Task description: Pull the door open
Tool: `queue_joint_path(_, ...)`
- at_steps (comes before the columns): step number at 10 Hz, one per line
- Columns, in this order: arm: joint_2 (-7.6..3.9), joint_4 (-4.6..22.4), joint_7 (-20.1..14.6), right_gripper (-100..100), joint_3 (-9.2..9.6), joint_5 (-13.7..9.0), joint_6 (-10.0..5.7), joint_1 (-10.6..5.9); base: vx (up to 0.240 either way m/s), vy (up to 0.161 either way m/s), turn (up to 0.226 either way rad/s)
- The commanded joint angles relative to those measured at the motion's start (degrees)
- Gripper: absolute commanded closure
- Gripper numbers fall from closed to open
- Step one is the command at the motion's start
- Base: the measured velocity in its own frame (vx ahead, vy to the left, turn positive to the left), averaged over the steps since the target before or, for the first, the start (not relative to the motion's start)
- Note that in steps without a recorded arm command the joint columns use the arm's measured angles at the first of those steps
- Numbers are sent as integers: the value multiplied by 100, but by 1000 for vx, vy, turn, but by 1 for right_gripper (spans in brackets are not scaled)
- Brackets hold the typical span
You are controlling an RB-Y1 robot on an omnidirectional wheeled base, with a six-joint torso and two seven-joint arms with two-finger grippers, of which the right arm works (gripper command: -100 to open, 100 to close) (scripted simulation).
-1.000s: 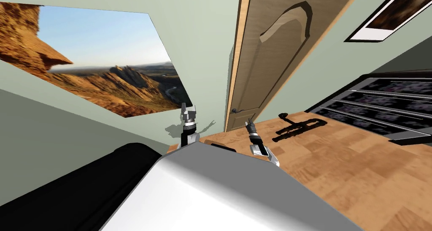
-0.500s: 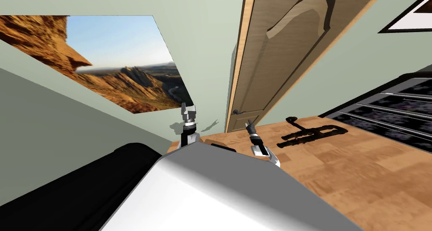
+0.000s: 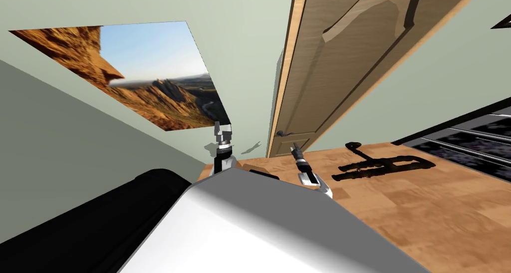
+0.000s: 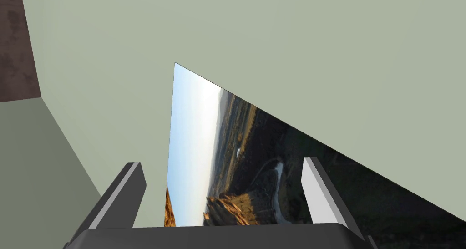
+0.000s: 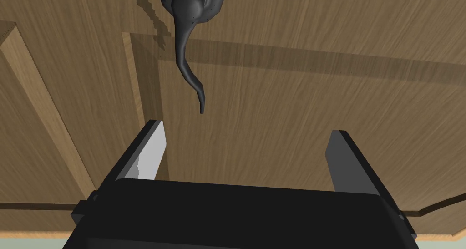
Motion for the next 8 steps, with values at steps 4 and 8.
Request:
queue_joint_path(4, -185, 714, -202, -100, 126, -38, -173, -264, 27, -54, 156)
queue_joint_path(8, -310, 1187, -337, -100, 213, -64, -291, -442, 20, -53, 138)
